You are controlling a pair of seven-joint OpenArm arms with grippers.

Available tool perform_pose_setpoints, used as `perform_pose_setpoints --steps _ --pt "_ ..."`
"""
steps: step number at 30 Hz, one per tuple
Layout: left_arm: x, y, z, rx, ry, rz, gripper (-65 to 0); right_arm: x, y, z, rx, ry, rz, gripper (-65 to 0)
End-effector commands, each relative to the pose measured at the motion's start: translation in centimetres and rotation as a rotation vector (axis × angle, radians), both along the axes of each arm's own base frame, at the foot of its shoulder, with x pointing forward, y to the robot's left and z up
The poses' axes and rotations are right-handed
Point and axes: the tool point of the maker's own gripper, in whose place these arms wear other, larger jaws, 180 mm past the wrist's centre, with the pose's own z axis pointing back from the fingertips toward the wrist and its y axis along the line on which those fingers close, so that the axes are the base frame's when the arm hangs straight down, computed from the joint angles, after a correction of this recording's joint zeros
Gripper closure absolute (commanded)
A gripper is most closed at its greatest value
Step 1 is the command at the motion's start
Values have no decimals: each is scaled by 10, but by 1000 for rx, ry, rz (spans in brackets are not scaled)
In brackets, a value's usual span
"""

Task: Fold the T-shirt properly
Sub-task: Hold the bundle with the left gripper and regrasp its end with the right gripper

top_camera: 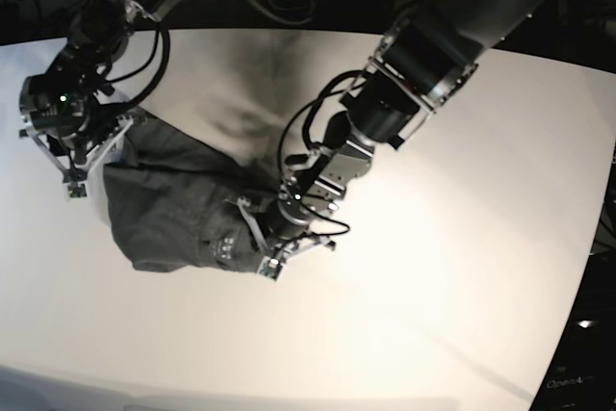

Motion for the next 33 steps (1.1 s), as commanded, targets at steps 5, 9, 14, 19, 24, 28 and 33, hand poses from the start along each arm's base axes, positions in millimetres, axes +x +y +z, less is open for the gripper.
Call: perform_pose_setpoints --steps 5,9,14,19,24,28,33 --pt "-4 4 -7 35 44 5 -27 5 5 6 27 -13 -9 -213" --pt "-4 4 -7 35 44 5 -27 7 17 4 93 -24 9 -213" --pt "-4 4 -8 36 46 5 -27 10 23 4 125 -38 20 -213" --pt "-4 5 -8 37 45 6 -27 7 29 -13 163 4 25 -213" --pt "-3 5 -7 38 43 5 -27 4 38 -38 219 71 36 -213" --pt "-2 5 -6 38 42 5 -27 8 38 -36 221 63 39 -213" --pt "-2 5 -6 38 42 5 -27 8 38 -37 222 64 39 -209"
